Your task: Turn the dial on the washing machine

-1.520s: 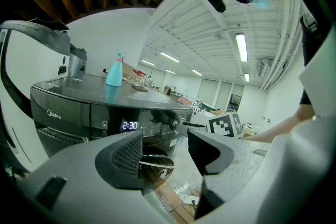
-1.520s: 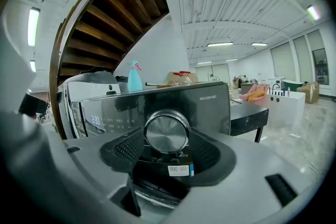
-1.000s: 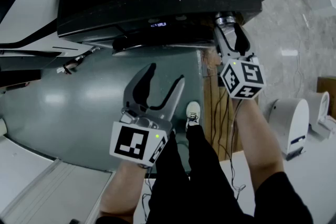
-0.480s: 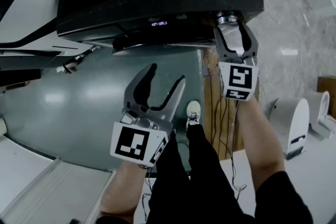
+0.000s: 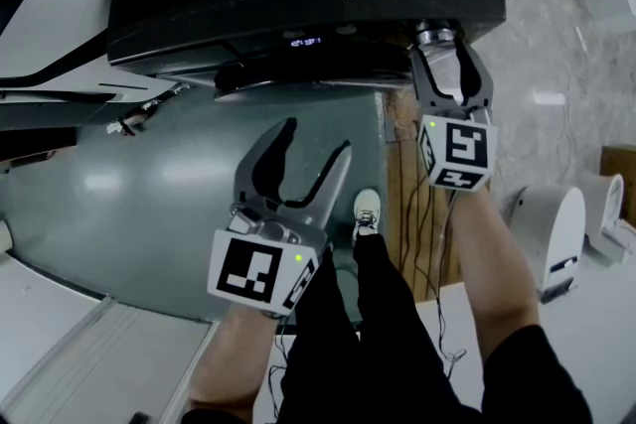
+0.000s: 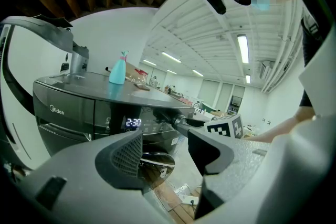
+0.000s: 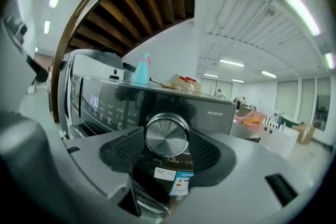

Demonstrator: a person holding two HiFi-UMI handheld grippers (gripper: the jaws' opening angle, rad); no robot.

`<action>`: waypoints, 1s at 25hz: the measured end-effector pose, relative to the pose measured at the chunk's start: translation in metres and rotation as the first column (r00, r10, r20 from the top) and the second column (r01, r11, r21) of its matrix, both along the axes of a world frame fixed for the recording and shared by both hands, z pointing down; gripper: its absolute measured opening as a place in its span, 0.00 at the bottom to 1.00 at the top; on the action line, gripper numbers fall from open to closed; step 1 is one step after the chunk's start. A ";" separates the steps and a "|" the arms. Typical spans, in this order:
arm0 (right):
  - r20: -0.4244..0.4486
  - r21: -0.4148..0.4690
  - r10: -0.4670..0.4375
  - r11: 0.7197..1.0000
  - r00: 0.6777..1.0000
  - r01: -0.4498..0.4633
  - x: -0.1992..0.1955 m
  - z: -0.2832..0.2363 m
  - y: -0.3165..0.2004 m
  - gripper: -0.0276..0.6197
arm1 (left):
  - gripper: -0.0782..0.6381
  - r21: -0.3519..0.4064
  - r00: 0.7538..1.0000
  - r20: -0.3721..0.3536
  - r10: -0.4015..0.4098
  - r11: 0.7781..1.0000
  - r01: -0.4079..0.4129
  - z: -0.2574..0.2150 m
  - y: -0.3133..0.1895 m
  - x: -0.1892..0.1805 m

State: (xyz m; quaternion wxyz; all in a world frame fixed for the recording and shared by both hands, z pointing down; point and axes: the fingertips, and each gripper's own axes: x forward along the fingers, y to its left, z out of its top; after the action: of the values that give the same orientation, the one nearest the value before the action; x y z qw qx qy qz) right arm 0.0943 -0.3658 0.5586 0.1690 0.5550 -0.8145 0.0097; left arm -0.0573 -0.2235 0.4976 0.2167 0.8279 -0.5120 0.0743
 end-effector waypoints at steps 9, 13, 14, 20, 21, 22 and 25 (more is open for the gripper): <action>0.281 -0.098 0.054 0.995 0.958 -0.027 0.007 0.002 -0.002 0.45 | 0.46 -0.007 1.000 0.005 -0.001 1.000 0.001 0.001 0.002 0.001; 0.269 -0.100 0.046 0.995 0.962 -0.020 0.007 0.003 -0.002 0.45 | 0.46 0.013 1.000 0.008 0.001 1.000 -0.001 -0.002 0.001 0.003; 0.268 -0.101 0.046 0.995 0.962 -0.019 0.007 0.003 -0.002 0.45 | 0.46 0.016 1.000 0.007 0.001 1.000 -0.001 -0.003 0.001 0.003; 0.258 -0.102 0.042 0.995 0.965 -0.016 0.008 -0.004 0.002 0.43 | 0.46 0.010 1.000 0.020 0.002 1.000 -0.002 -0.010 0.003 0.005; 0.256 -0.099 0.037 0.995 0.966 -0.012 0.009 -0.007 0.004 0.41 | 0.46 0.007 1.000 0.026 0.003 1.000 -0.003 -0.013 0.005 0.006; 0.253 -0.096 0.030 0.995 0.967 -0.006 0.008 -0.011 0.006 0.42 | 0.46 0.011 1.000 0.029 0.004 1.000 -0.004 -0.017 0.006 0.007; 0.253 -0.078 0.007 0.997 0.967 0.013 0.006 -0.030 0.014 0.41 | 0.46 0.035 1.000 0.031 0.001 0.999 -0.002 -0.036 0.008 0.007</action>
State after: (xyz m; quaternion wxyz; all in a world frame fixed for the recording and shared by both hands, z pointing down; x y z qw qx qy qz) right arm 0.1006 -0.3521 0.5282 0.0854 0.5409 -0.8292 0.1122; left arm -0.0500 -0.2160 0.4618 0.1945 0.8306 -0.5159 0.0782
